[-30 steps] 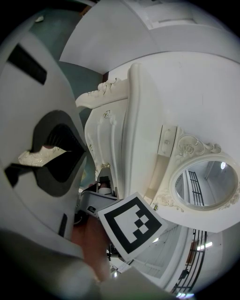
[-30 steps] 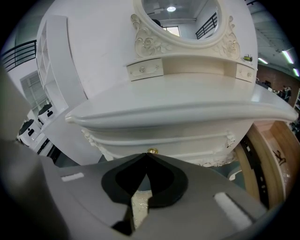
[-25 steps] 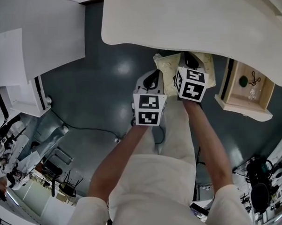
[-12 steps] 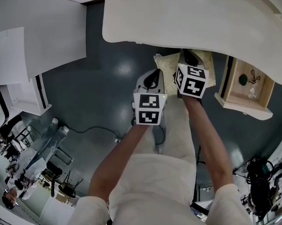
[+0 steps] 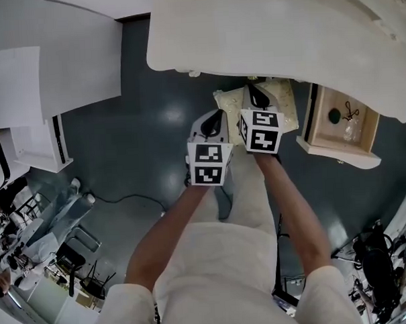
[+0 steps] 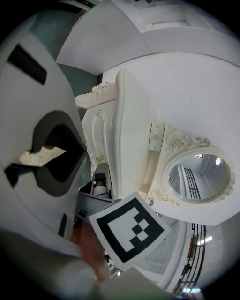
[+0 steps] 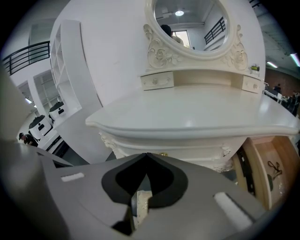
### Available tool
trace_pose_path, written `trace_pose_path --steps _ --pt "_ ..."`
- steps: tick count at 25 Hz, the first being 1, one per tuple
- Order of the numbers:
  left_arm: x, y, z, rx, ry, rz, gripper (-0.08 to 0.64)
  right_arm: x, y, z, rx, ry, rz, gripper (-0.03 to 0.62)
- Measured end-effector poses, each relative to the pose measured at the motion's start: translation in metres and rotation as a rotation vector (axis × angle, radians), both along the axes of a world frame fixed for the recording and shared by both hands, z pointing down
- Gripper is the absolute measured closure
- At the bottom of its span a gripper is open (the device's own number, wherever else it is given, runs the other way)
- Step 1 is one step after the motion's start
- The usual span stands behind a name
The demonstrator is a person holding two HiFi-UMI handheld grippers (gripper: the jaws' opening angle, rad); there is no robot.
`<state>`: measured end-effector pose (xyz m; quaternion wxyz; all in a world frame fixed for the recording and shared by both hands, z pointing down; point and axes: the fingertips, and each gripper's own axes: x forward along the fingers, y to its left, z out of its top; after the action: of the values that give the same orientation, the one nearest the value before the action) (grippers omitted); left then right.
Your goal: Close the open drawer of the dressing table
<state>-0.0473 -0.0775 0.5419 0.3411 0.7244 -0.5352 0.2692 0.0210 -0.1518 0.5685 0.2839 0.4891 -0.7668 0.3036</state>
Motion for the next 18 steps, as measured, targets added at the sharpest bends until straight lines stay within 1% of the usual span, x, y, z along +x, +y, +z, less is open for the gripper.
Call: trace_pose_path --steps 4,11,18 --pt "0.003 0.0 -0.017 0.03 0.008 0.01 0.551 0.004 0.008 -0.016 0.013 -0.01 0.0 0.59" --pt "0.001 -0.001 -0.048 0.06 0.032 0.009 0.551 0.008 0.009 -0.064 0.084 -0.047 0.002 0.591" --pt "0.003 -0.004 -0.085 0.111 0.053 0.04 0.551 0.007 0.02 -0.108 0.137 -0.063 -0.007 0.591"
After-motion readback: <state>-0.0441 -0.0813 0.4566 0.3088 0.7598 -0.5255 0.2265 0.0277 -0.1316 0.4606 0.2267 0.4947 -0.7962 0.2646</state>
